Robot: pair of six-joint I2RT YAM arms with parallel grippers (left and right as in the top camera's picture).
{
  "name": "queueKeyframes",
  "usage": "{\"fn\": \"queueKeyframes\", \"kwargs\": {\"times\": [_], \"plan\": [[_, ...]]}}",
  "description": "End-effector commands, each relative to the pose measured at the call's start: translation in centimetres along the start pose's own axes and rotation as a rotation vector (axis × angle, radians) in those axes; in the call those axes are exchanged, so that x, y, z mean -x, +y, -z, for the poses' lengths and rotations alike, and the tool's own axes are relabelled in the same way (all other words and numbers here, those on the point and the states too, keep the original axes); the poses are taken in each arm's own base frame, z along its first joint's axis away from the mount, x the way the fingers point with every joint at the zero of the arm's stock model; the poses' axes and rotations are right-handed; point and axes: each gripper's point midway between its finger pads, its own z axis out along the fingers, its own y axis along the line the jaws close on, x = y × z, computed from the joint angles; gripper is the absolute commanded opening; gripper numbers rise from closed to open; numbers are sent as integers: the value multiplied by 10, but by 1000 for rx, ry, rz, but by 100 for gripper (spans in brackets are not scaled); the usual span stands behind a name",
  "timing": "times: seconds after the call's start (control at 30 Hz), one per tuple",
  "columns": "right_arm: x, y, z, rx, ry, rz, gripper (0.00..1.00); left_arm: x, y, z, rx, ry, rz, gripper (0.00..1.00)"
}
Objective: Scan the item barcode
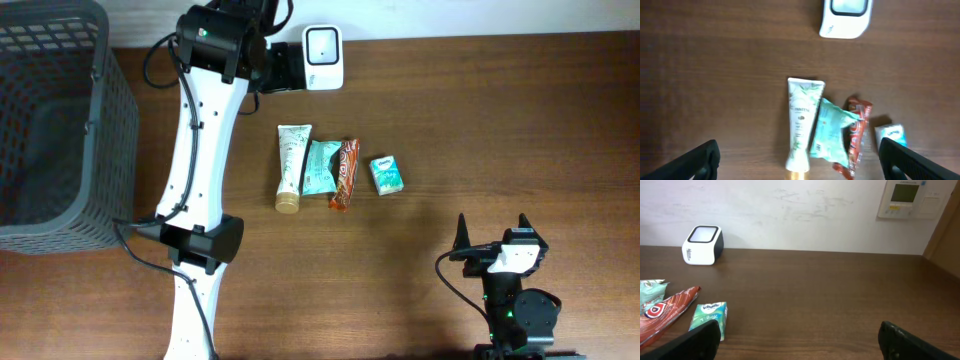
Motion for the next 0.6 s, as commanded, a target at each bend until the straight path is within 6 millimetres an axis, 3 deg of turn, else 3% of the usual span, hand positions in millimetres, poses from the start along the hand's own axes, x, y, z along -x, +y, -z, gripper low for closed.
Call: {"fn": "queueKeyframes", "kwargs": {"times": [0.0,0.27,0.57], "plan": [[-3,0,0,-3,5,0,99,9,28,3,128,-42,-12,99],[-3,0,0,-3,5,0,99,2,59,-17,188,35,27,99],[-3,0,0,-3,5,0,99,-1,61,-23,195,56,25,99]]}}
